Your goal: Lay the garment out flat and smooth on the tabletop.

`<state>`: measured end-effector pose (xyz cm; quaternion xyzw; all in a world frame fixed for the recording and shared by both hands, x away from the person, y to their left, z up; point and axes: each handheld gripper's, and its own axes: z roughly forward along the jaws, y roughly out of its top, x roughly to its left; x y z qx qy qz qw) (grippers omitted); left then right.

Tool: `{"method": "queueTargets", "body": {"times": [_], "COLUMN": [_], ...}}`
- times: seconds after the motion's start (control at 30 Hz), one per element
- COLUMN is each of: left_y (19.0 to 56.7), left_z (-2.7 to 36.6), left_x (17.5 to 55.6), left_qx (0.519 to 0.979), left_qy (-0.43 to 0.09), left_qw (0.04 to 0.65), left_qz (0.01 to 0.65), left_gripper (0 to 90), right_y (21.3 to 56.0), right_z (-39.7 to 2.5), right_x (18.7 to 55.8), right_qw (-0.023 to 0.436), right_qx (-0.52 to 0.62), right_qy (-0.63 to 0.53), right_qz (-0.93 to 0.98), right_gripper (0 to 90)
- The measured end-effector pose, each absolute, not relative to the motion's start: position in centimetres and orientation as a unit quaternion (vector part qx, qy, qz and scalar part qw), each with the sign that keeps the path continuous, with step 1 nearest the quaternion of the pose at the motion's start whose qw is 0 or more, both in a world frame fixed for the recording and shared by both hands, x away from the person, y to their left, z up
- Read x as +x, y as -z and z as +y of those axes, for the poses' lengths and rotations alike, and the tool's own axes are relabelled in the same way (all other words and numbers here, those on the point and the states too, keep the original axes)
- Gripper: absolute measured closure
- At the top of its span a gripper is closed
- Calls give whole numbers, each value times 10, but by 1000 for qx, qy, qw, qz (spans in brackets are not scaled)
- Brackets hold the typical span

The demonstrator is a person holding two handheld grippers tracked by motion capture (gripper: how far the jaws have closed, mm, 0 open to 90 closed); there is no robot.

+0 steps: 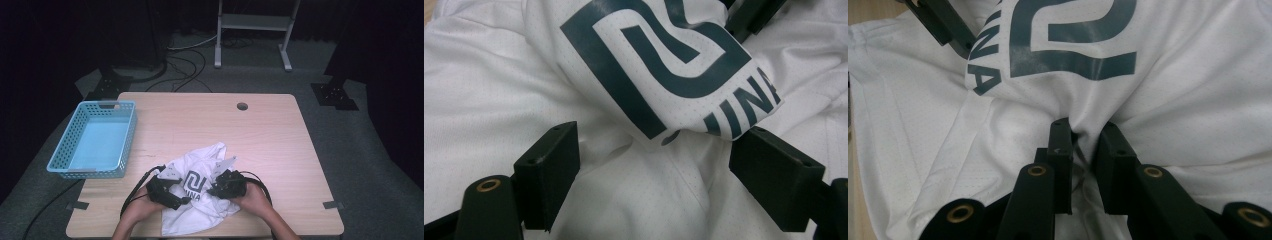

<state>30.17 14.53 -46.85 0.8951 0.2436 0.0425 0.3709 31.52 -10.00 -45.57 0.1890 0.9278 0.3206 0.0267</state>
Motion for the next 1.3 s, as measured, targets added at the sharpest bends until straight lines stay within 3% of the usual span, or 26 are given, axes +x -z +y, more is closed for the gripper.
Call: {"method": "queueTargets", "body": {"times": [0.43,0.83,1.3], "left_y": [470,469,470], "left_z": [142,129,130], "left_x": [300,294,291], "left_qx": [903,921,917], "left_qy": [-57,-88,-94], "left_qw": [358,314,318], "left_qz": [230,211,220], "left_gripper": [185,137,133], "right_y": [443,448,456], "right_z": [-125,-187,-250], "right_x": [302,287,280], "right_qw": [38,44,60], "right_qx": [185,233,266], "right_qy": [-315,-317,-308], "right_qz": [930,918,911], "right_gripper": [799,799,793]}}
